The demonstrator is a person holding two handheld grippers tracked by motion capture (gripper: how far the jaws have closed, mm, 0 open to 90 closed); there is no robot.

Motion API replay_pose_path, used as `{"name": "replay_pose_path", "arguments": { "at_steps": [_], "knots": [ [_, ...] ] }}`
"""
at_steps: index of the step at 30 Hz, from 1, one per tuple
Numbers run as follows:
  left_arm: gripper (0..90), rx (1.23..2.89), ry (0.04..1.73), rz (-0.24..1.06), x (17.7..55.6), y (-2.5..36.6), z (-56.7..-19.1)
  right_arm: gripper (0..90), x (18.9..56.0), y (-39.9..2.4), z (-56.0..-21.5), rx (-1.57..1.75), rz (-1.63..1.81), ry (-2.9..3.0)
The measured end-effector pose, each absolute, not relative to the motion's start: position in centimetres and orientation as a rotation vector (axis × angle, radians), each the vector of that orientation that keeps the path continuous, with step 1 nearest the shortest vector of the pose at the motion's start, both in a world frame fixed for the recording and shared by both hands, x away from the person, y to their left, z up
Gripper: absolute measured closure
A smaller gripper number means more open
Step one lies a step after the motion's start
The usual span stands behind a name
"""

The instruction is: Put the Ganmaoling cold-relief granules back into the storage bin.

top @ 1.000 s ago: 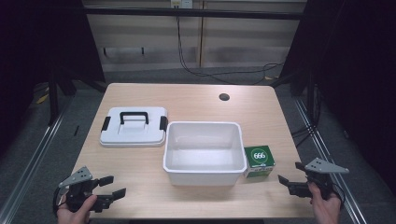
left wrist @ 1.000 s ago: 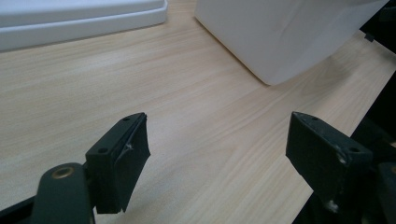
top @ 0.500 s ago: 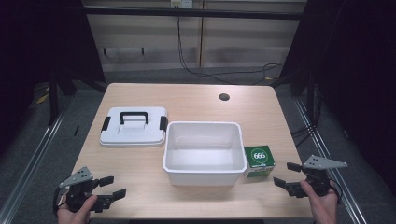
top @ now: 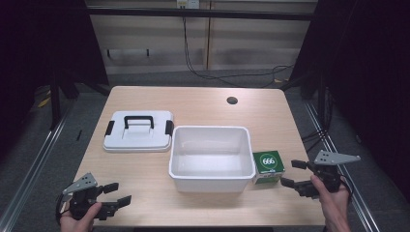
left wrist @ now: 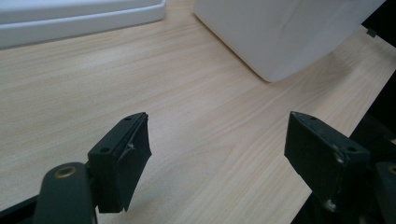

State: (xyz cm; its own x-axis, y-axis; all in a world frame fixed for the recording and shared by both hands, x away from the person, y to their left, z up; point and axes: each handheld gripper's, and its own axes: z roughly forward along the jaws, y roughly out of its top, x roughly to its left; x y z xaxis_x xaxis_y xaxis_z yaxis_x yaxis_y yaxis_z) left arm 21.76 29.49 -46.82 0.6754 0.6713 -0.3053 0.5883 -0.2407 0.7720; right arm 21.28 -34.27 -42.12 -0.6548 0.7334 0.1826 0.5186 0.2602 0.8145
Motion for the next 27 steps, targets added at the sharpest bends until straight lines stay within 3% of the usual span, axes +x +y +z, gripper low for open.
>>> {"name": "replay_pose_path", "arguments": {
  "at_steps": [27],
  "knots": [
    [21.9,1.915,0.957,0.1,21.7,29.4,-46.8,13.3,25.2,-31.6,-39.0,0.931,1.182,2.585]
  ]
}}
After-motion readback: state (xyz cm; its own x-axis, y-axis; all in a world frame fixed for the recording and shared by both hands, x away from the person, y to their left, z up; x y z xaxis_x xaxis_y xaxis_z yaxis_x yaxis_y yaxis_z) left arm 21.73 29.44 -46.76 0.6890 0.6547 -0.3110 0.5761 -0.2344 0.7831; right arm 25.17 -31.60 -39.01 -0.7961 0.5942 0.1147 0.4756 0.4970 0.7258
